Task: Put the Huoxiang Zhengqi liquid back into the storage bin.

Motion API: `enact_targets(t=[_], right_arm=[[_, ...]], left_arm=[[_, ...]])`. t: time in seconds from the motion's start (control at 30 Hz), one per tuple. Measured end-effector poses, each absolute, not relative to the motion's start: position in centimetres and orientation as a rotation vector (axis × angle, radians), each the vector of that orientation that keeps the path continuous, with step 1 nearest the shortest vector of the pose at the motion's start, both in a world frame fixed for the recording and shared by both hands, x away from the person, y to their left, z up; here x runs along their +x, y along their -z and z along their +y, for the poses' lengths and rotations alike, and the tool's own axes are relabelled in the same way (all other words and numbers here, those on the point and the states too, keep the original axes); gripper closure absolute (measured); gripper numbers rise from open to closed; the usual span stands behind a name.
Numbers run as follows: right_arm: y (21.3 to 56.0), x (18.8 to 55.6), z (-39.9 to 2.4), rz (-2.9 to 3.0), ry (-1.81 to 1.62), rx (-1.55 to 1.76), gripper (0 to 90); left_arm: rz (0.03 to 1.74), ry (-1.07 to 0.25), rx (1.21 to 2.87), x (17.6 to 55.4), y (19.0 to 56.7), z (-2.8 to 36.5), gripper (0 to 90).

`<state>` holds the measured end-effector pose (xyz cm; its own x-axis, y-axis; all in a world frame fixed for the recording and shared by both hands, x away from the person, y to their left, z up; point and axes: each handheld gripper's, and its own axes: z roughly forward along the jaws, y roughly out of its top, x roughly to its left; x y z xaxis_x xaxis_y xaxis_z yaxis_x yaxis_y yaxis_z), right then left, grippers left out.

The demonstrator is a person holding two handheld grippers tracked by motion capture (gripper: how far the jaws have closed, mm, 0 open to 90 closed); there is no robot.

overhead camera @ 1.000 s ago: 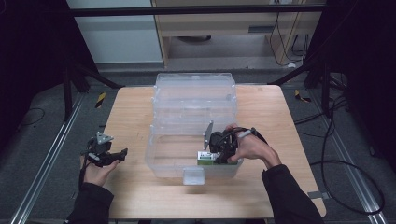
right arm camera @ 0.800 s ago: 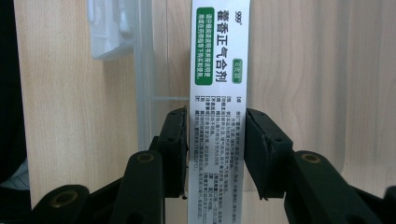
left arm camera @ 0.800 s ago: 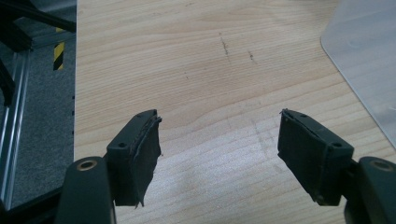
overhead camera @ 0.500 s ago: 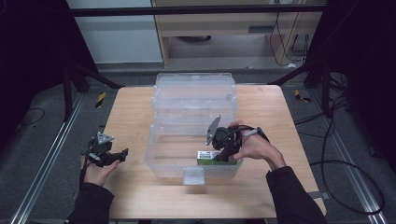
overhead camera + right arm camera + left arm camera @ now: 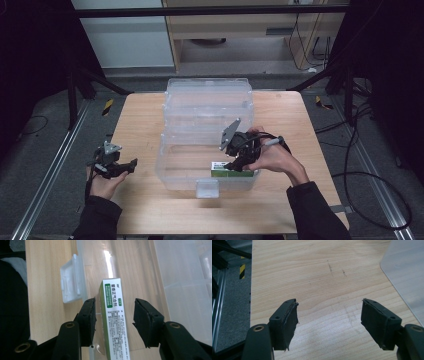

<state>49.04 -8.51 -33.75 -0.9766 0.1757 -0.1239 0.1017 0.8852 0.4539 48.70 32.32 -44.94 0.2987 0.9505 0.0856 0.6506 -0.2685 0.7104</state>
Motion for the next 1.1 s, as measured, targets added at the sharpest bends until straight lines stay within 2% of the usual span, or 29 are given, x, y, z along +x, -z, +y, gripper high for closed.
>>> enact_targets(t=[0.27,1.1], right_arm=[[33.9,48.4,-8.1,2.904,-0.701,0.213,52.8],[37.7,47.6,-6.5,2.991,-0.677,0.179,58.0]], left_arm=[[1.423,-0.694,2.0,48.7,44.8,32.6,29.0],[1.416,-0.697,2.001,48.7,44.7,32.6,29.0]])
